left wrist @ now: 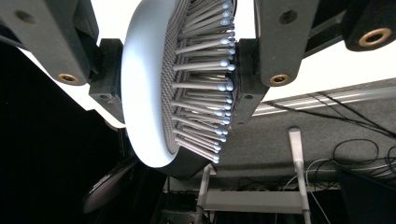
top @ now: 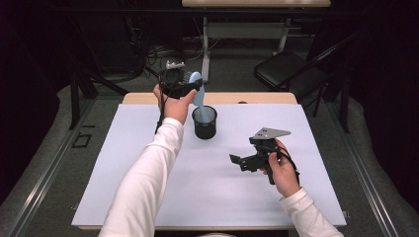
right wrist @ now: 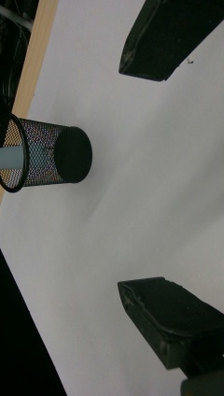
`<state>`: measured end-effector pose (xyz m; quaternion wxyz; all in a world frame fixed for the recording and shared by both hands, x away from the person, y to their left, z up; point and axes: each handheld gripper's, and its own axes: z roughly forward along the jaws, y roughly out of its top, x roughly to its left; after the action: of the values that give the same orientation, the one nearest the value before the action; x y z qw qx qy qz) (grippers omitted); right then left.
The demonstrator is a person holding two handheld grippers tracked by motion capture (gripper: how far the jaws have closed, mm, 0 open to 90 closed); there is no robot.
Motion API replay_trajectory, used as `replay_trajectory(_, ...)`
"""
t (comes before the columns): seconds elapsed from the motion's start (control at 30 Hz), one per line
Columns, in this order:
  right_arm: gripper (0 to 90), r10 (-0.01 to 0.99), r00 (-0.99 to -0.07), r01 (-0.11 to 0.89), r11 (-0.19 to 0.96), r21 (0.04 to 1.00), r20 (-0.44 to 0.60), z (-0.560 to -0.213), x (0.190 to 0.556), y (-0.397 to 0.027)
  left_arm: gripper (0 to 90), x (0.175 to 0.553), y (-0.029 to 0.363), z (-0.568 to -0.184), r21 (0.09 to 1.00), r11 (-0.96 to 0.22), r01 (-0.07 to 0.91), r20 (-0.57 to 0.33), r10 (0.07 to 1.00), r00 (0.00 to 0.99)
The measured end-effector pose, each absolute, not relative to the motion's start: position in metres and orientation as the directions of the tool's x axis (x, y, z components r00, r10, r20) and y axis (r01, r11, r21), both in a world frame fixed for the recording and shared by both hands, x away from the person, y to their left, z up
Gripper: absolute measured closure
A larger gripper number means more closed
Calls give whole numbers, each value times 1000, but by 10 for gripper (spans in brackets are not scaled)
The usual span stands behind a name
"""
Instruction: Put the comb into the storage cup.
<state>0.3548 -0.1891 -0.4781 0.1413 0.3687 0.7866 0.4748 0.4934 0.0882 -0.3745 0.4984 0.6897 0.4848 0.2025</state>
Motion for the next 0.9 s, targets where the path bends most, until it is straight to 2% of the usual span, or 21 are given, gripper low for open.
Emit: replay_trajectory(0.9,0,711,-693,442,287,850,120,-479,355,-188,497,496,85,-388,883,-47,468,-187,878,441)
